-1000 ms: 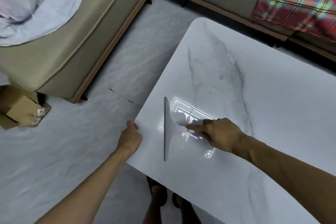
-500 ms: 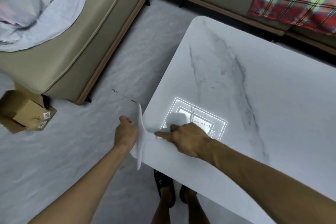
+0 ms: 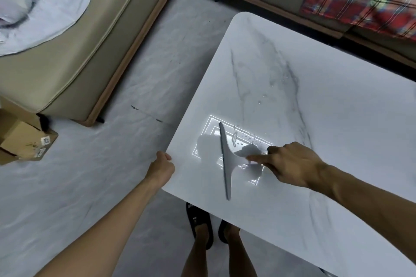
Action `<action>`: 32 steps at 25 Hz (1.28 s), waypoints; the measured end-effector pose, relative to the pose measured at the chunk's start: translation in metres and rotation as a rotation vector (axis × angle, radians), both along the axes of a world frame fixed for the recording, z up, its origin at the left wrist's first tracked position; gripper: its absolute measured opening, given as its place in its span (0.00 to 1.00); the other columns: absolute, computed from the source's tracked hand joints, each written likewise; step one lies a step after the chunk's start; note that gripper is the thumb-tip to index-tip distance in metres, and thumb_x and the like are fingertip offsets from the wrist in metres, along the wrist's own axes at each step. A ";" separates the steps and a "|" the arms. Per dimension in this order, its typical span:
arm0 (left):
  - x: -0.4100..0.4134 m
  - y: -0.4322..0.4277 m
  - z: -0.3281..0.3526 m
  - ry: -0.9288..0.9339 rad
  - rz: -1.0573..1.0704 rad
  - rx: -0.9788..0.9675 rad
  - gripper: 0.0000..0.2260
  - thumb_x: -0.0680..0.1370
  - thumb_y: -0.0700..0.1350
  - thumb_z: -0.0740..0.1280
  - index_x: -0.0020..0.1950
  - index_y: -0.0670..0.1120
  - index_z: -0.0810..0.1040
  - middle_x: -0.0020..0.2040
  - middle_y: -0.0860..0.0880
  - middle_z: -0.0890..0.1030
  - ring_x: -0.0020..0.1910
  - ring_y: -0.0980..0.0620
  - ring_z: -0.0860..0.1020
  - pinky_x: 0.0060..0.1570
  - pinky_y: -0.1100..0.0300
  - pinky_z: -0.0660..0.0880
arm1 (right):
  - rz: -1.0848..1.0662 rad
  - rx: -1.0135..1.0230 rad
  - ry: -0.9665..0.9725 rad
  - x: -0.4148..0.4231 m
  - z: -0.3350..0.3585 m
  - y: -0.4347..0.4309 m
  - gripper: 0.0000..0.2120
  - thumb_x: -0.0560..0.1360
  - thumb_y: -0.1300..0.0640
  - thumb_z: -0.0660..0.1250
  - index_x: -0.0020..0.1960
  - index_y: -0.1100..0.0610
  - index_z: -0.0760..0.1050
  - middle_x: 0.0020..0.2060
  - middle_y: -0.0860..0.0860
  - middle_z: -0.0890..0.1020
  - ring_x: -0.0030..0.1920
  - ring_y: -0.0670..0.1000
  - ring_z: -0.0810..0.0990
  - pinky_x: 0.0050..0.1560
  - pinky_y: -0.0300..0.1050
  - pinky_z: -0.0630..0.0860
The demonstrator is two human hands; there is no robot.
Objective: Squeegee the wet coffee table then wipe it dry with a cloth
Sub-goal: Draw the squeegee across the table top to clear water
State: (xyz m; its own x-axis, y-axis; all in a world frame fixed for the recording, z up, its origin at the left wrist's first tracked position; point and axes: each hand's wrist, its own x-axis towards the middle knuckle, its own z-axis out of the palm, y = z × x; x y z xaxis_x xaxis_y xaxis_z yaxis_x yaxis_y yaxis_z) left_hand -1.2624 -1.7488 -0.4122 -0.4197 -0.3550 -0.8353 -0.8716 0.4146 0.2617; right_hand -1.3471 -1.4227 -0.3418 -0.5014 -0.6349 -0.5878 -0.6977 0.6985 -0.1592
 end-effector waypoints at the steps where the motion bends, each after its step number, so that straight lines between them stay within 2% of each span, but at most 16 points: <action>1: -0.001 0.001 0.000 0.023 0.056 -0.011 0.12 0.76 0.35 0.54 0.58 0.45 0.65 0.48 0.46 0.72 0.38 0.52 0.70 0.34 0.61 0.67 | 0.013 -0.002 0.003 0.002 0.004 0.000 0.25 0.79 0.50 0.51 0.71 0.28 0.51 0.50 0.45 0.78 0.41 0.57 0.81 0.37 0.45 0.69; 4: -0.001 -0.008 -0.001 0.104 0.203 -0.060 0.14 0.77 0.35 0.55 0.62 0.44 0.64 0.53 0.43 0.73 0.47 0.46 0.73 0.44 0.57 0.70 | 0.080 -0.083 -0.126 0.016 -0.001 -0.049 0.31 0.77 0.57 0.54 0.73 0.31 0.53 0.54 0.49 0.76 0.46 0.60 0.80 0.40 0.47 0.68; 7: 0.003 -0.019 -0.002 0.091 0.118 -0.107 0.12 0.78 0.40 0.59 0.61 0.43 0.66 0.54 0.43 0.74 0.51 0.42 0.75 0.48 0.54 0.72 | 0.142 -0.122 -0.246 0.047 -0.020 -0.126 0.31 0.80 0.60 0.55 0.76 0.37 0.53 0.58 0.53 0.74 0.51 0.61 0.79 0.43 0.49 0.70; 10: 0.008 -0.022 -0.004 0.098 0.049 -0.131 0.09 0.78 0.40 0.57 0.58 0.43 0.66 0.51 0.43 0.74 0.47 0.43 0.74 0.46 0.54 0.71 | 0.195 -0.112 -0.207 0.063 -0.032 -0.157 0.32 0.80 0.62 0.56 0.78 0.40 0.52 0.58 0.55 0.74 0.51 0.60 0.79 0.44 0.49 0.71; 13: 0.015 -0.013 -0.011 0.050 -0.013 -0.092 0.07 0.79 0.40 0.54 0.56 0.44 0.66 0.48 0.44 0.74 0.42 0.47 0.74 0.39 0.57 0.70 | 0.202 -0.117 -0.167 0.057 -0.035 -0.129 0.33 0.79 0.62 0.56 0.77 0.38 0.52 0.58 0.54 0.74 0.52 0.60 0.80 0.49 0.51 0.74; 16: 0.020 0.004 -0.018 0.028 -0.084 -0.079 0.10 0.75 0.35 0.54 0.52 0.47 0.65 0.41 0.49 0.71 0.35 0.54 0.69 0.30 0.60 0.64 | 0.166 -0.056 -0.169 0.035 -0.028 -0.068 0.32 0.78 0.60 0.55 0.76 0.34 0.53 0.59 0.52 0.74 0.51 0.59 0.80 0.43 0.47 0.68; 19: 0.018 0.017 -0.020 0.051 -0.142 -0.100 0.10 0.74 0.34 0.55 0.51 0.47 0.67 0.39 0.53 0.68 0.35 0.57 0.68 0.30 0.63 0.63 | 0.093 0.026 -0.112 0.016 -0.011 -0.009 0.31 0.78 0.57 0.54 0.73 0.30 0.52 0.56 0.47 0.76 0.46 0.57 0.80 0.39 0.44 0.65; 22: 0.011 0.027 -0.018 0.009 -0.169 -0.070 0.10 0.74 0.34 0.54 0.51 0.47 0.65 0.39 0.52 0.68 0.37 0.54 0.69 0.30 0.62 0.63 | 0.079 -0.022 -0.056 0.021 -0.003 0.000 0.28 0.79 0.55 0.52 0.73 0.30 0.54 0.50 0.47 0.77 0.41 0.57 0.79 0.36 0.45 0.65; 24: 0.007 0.032 -0.014 -0.031 -0.204 -0.034 0.10 0.75 0.35 0.54 0.53 0.46 0.65 0.41 0.50 0.70 0.44 0.48 0.73 0.32 0.60 0.65 | 0.074 -0.118 -0.085 0.033 -0.008 -0.025 0.22 0.82 0.50 0.51 0.73 0.32 0.57 0.49 0.48 0.76 0.40 0.58 0.79 0.37 0.44 0.64; 26: 0.005 0.034 -0.011 -0.055 -0.244 -0.008 0.09 0.78 0.40 0.55 0.57 0.44 0.66 0.49 0.47 0.72 0.51 0.45 0.74 0.39 0.58 0.67 | 0.110 -0.175 -0.133 0.049 -0.021 -0.057 0.19 0.83 0.47 0.51 0.73 0.35 0.60 0.49 0.49 0.77 0.44 0.57 0.79 0.40 0.44 0.63; 28: 0.004 0.033 -0.009 -0.052 -0.266 -0.007 0.12 0.79 0.43 0.55 0.60 0.42 0.66 0.54 0.43 0.74 0.48 0.46 0.73 0.38 0.57 0.66 | 0.165 -0.184 -0.117 0.058 -0.032 -0.073 0.20 0.83 0.52 0.55 0.74 0.37 0.62 0.51 0.50 0.78 0.47 0.57 0.80 0.41 0.44 0.63; 30: 0.001 0.034 -0.010 -0.075 -0.259 -0.008 0.11 0.79 0.40 0.54 0.61 0.42 0.65 0.57 0.42 0.74 0.42 0.50 0.71 0.34 0.59 0.65 | 0.165 -0.202 -0.074 0.054 -0.040 -0.059 0.24 0.82 0.56 0.57 0.73 0.36 0.61 0.51 0.50 0.78 0.49 0.56 0.80 0.41 0.44 0.63; 32: -0.001 0.035 -0.012 -0.103 -0.253 0.002 0.11 0.78 0.36 0.54 0.59 0.42 0.65 0.61 0.39 0.72 0.44 0.49 0.71 0.35 0.60 0.66 | 0.126 -0.190 -0.095 0.046 -0.040 -0.026 0.24 0.82 0.55 0.57 0.72 0.34 0.61 0.51 0.48 0.78 0.48 0.55 0.80 0.42 0.43 0.65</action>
State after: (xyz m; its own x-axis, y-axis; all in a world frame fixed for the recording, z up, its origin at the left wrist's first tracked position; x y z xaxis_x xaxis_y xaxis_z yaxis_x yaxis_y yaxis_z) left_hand -1.2634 -1.7135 -0.4244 -0.4080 -0.2484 -0.8785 -0.7624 0.6221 0.1781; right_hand -1.3009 -1.4482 -0.3813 -0.3597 -0.7925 -0.4925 -0.7532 0.5582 -0.3481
